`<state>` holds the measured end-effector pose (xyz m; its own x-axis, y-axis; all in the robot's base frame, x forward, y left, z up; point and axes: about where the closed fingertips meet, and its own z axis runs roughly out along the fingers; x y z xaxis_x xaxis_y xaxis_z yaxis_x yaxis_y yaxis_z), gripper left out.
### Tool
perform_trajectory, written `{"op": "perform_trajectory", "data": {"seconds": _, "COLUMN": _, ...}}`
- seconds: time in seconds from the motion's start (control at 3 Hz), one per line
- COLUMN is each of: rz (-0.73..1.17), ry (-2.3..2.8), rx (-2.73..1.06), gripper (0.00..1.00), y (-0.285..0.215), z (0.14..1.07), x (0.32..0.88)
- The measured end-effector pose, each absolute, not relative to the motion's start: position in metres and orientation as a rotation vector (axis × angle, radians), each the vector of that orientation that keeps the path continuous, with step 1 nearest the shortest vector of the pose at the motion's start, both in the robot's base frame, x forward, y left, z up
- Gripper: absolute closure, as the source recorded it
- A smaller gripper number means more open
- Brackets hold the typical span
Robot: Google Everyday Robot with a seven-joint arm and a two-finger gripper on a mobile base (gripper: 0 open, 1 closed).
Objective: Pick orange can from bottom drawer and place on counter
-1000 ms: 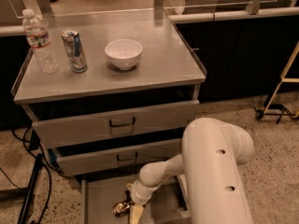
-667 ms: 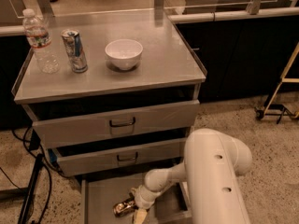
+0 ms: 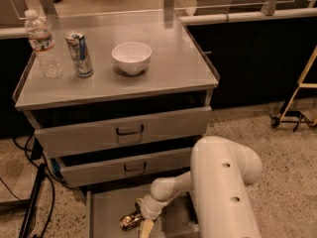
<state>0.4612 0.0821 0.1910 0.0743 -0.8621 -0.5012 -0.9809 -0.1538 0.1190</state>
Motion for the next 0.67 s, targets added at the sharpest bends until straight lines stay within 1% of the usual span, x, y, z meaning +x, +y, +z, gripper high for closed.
{"op": "perform_trajectory", "data": {"seconds": 0.67, "rz": 0.654, "ry": 1.822, "rx": -2.159, "gripper": 0.0, "y": 0.09, "z": 0.179, "x": 0.491}}
